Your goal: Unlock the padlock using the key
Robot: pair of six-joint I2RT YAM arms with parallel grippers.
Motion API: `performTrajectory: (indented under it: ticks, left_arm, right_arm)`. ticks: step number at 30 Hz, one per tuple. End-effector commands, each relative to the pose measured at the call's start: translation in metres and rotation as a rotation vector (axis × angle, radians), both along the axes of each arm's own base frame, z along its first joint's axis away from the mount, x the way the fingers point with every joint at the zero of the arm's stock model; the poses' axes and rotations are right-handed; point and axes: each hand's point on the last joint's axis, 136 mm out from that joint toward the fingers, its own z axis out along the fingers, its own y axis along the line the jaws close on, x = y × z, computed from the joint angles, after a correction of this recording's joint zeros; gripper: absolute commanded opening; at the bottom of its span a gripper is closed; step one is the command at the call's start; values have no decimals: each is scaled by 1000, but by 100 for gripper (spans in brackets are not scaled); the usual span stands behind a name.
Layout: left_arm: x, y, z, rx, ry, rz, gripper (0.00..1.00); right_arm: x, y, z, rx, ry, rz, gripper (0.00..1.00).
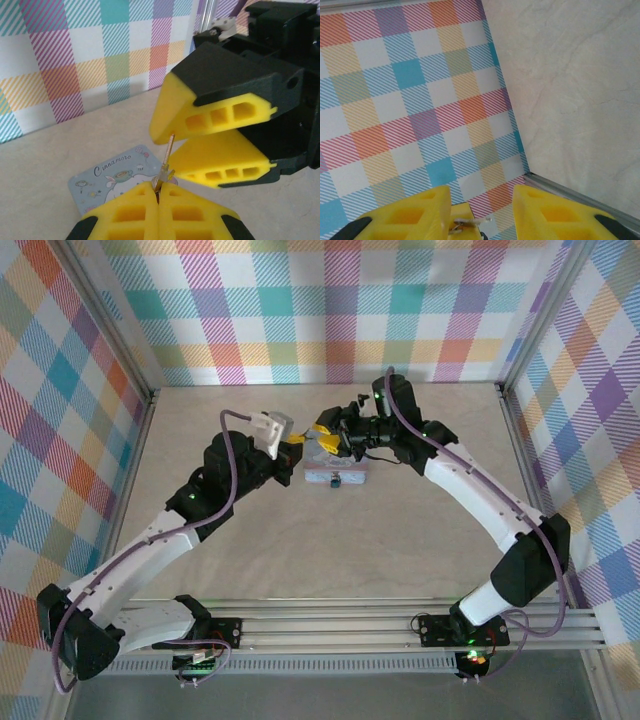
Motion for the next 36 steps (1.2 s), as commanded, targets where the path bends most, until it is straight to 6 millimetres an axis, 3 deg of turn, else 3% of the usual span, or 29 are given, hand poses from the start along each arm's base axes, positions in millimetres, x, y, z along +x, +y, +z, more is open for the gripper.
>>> performTrajectory:
  ticks: [1, 5, 9, 19, 25, 29, 32, 36]
  left_arm:
    - [6, -5, 12, 8, -71, 12, 0]
    - [10, -8, 12, 22, -84, 15, 0]
    - [13, -12, 9, 52, -98, 7, 0]
    - [14, -18, -17, 140, -88, -7, 0]
    - [9, -18, -27, 185, -49, -26, 0]
    - [9, -9, -31, 167, 54, 30, 33]
    - [14, 7, -35, 105, 143, 106, 44]
    - [11, 22, -28, -79, 263, 87, 51]
  right_arm:
    - [2, 11, -1, 28, 41, 17, 41]
    - [7, 17, -2, 53, 56, 18, 41]
    - [9, 22, -2, 71, 66, 31, 34]
    - [14, 31, -3, 111, 72, 56, 0]
    - [19, 34, 12, 130, -59, 89, 0]
    - [26, 27, 29, 79, -278, 112, 0]
    - [30, 17, 37, -22, -458, 159, 0]
    - [34, 7, 47, -149, -692, 235, 0]
